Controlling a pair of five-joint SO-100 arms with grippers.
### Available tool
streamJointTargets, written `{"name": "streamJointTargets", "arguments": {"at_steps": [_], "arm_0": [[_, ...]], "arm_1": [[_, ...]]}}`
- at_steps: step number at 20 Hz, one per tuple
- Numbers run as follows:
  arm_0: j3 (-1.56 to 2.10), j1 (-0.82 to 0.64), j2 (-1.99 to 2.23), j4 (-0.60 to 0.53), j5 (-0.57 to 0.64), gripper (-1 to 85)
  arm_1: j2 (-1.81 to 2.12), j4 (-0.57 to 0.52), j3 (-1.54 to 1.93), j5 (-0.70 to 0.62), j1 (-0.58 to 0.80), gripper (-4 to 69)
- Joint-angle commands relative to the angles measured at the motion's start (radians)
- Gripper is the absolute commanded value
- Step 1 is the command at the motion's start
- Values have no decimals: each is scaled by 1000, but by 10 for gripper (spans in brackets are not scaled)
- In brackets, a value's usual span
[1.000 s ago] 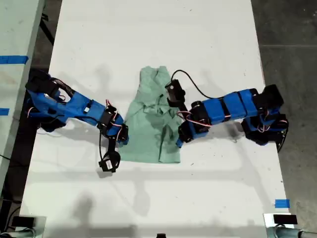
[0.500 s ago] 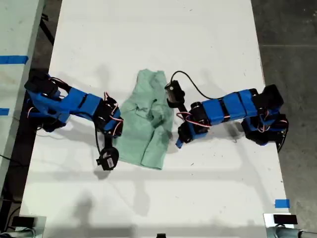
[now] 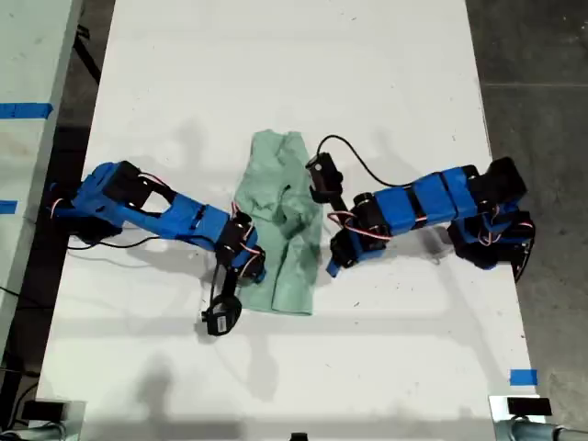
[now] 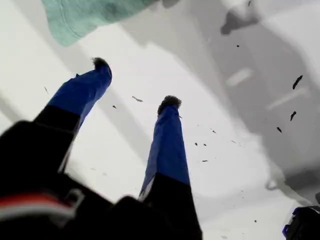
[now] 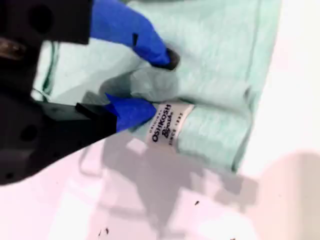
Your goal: Fold tshirt
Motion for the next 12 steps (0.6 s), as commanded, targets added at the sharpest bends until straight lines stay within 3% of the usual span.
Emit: {"name": "streamJointTargets", "arguments": {"at_steps": [1,5,12], "arm_0": [[-49,-23,8,-28,29,222],[-37,3,126,209,-57,276],[140,120,624,212,-112,247]], "arm_1": [[87,-26,-2,20,-18,235],[92,-28,-2,34,-29,235],[94,-63,-67,69,-66,265]]}}
